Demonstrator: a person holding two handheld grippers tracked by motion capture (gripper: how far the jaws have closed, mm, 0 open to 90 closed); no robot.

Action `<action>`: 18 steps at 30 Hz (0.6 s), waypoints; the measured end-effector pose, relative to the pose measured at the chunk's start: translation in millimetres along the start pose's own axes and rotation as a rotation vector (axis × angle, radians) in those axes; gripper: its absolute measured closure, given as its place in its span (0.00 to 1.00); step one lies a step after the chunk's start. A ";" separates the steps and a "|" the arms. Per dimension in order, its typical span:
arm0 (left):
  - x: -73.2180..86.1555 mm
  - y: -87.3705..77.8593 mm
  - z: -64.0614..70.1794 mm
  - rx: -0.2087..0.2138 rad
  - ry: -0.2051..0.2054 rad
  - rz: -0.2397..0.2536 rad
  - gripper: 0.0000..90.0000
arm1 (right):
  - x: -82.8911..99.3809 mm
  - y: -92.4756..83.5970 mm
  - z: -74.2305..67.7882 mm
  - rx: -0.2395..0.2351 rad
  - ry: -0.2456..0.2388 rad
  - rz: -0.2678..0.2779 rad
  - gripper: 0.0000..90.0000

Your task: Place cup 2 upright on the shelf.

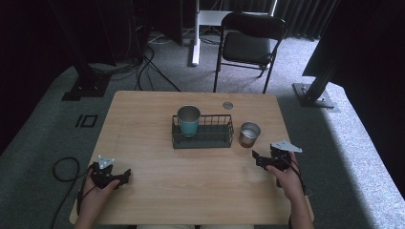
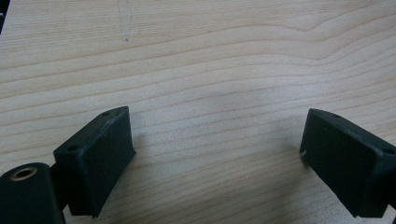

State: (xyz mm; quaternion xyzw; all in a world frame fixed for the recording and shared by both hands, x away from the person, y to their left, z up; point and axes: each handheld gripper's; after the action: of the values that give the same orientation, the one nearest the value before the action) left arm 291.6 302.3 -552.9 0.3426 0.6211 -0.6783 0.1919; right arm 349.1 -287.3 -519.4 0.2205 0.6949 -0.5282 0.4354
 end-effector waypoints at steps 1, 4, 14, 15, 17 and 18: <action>0.0 0.0 0.0 0.000 0.000 0.000 0.11 | -1.1 1.0 0.0 -0.001 -0.004 0.002 0.14; 0.0 0.0 0.0 0.000 0.000 0.000 0.11 | -4.2 4.3 0.5 -0.005 0.002 0.005 0.14; -0.1 -0.1 0.0 0.000 0.000 -0.002 0.11 | -12.2 17.0 1.7 -0.016 -0.002 0.018 0.14; -0.1 -0.1 0.0 0.000 0.000 -0.001 0.11 | -12.5 17.9 1.8 -0.016 -0.002 0.019 0.14; -0.1 -0.1 0.0 0.000 0.000 -0.002 0.11 | -13.6 20.2 2.2 -0.018 -0.002 0.021 0.14; -0.1 -0.1 0.0 0.000 0.000 -0.002 0.11 | -14.1 21.3 2.3 -0.018 -0.001 0.021 0.14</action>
State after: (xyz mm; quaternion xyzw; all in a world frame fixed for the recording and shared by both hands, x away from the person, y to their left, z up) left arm 291.6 302.2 -552.7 0.3421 0.6213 -0.6785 0.1914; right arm 373.6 -280.0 -519.3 0.2236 0.6969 -0.5174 0.4434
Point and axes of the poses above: each handheld gripper's, and its own axes: y roughly forward along the jaws, x roughly out of its underside, z roughly to its right
